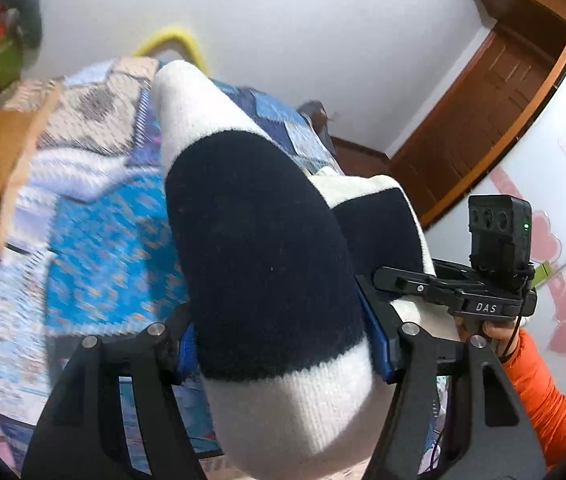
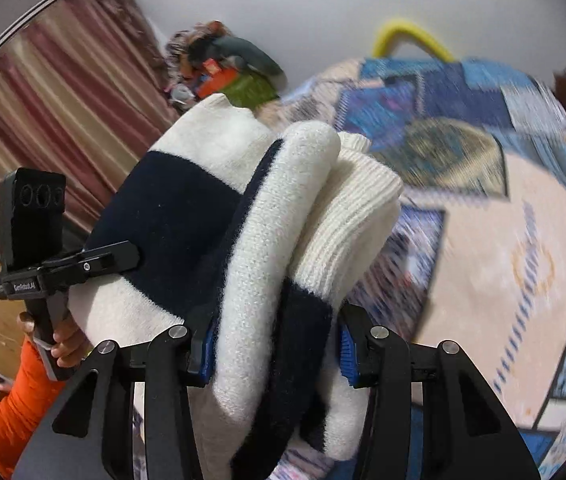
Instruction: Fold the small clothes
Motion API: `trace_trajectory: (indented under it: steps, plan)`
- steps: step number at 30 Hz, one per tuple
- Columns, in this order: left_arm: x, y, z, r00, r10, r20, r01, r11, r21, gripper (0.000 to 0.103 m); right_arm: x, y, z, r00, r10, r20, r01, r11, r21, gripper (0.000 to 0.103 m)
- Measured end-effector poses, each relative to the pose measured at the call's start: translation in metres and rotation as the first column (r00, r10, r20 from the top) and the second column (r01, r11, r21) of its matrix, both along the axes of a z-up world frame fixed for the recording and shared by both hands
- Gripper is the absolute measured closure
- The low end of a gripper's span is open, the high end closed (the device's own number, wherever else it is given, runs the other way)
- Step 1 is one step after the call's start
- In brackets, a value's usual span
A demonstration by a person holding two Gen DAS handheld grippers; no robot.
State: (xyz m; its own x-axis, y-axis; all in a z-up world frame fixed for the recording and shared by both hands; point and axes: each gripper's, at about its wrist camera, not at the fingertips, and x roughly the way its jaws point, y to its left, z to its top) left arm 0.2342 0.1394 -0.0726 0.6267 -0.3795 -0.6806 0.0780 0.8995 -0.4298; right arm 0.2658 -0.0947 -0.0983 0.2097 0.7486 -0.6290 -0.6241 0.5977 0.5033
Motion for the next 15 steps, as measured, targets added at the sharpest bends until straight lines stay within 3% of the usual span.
trace_trajectory:
  steps: [3,7,15]
  plan:
    - [-0.002,0.023,0.002,0.999,0.041,0.009,-0.041,0.999,0.013,0.037,0.005,0.025,0.004,1.0,0.017,0.013,-0.017,1.0,0.011,0.06]
    - [-0.002,0.057,-0.014,0.996,0.084,-0.016,-0.084,0.996,0.005,0.037,0.015,0.061,-0.013,0.999,0.038,-0.013,-0.038,0.999,0.013,0.06]
    - [0.014,0.108,-0.099,0.989,0.121,-0.088,-0.123,0.992,-0.012,0.037,0.038,0.12,-0.085,0.994,0.067,-0.088,-0.076,0.992,-0.098,0.06]
